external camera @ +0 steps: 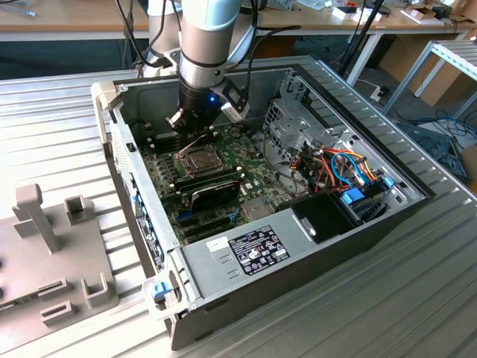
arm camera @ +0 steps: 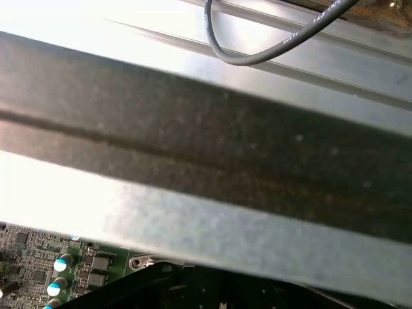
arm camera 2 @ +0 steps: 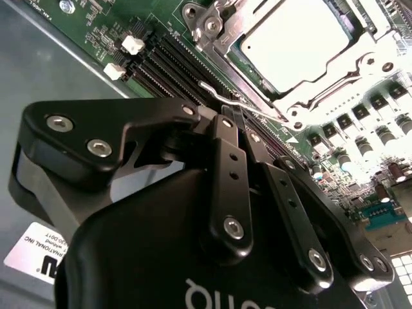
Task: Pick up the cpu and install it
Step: 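Install the first cpu locking lever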
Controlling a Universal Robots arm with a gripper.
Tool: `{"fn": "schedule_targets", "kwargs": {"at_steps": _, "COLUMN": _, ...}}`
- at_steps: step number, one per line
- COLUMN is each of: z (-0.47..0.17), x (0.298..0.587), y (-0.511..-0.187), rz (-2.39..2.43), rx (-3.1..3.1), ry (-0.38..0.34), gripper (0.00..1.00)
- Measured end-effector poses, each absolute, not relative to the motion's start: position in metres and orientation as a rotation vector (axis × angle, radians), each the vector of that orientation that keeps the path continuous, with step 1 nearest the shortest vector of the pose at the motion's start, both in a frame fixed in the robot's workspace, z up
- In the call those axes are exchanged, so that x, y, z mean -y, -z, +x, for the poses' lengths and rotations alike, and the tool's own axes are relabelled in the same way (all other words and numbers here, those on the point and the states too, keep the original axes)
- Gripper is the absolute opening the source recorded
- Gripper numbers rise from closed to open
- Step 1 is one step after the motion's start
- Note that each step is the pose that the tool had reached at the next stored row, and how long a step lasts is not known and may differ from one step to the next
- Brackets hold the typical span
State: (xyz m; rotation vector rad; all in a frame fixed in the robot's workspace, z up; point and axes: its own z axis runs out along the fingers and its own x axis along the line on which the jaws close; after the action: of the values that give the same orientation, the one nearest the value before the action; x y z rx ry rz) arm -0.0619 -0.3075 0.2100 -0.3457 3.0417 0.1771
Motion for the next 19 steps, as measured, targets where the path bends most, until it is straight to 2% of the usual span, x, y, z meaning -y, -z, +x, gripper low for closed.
{"fn": "schedule_targets", "kwargs": {"at_steps": 19, "z": -0.065, "x": 0.307, "y": -0.223, "rz": -0.344, "rx": -3.036, "ry": -0.176, "gripper": 0.11}}
